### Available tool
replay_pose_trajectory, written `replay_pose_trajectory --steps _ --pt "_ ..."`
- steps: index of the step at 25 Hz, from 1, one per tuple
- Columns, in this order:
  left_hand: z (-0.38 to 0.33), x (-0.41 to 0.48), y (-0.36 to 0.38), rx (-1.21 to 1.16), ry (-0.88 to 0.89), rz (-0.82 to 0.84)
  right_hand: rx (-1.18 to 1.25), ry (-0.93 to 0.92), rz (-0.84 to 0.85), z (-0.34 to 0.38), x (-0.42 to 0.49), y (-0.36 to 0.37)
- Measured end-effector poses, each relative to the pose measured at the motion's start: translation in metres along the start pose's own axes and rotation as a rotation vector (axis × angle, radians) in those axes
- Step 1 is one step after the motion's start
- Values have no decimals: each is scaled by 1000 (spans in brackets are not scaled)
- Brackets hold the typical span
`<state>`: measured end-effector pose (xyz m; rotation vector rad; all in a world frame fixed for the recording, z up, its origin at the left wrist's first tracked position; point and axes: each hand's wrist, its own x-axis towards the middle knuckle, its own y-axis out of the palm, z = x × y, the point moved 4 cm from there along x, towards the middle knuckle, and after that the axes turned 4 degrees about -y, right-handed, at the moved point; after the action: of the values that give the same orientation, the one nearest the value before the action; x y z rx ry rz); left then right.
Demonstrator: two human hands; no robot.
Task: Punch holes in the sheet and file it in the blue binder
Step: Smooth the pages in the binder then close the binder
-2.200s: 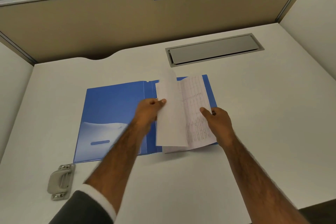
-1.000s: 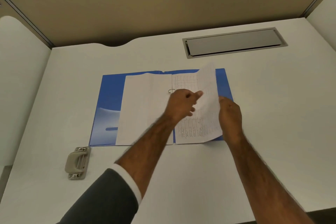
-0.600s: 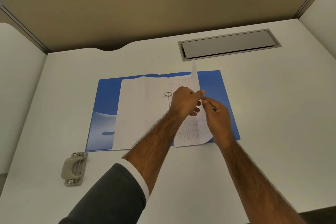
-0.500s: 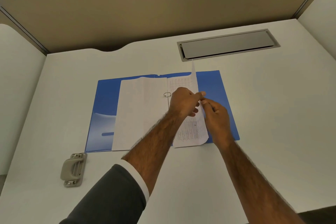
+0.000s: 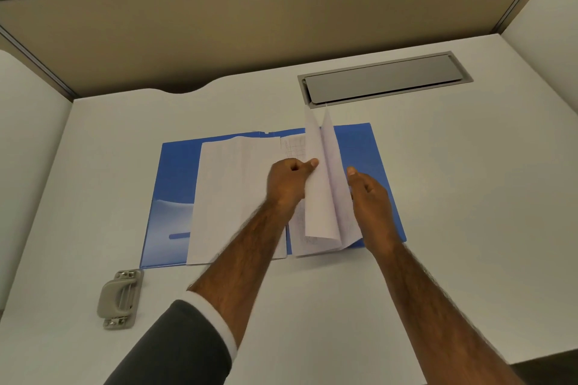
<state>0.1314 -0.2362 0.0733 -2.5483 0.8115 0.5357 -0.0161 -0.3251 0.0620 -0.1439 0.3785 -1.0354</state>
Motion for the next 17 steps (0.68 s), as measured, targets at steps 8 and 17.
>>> replay_pose_trajectory --steps 8,17 --pt "56 25 -163 243 -73 -314 -168 12 21 -10 13 -14" --pt "90 30 -200 472 -119 -435 -175 31 -23 -7 19 -23"
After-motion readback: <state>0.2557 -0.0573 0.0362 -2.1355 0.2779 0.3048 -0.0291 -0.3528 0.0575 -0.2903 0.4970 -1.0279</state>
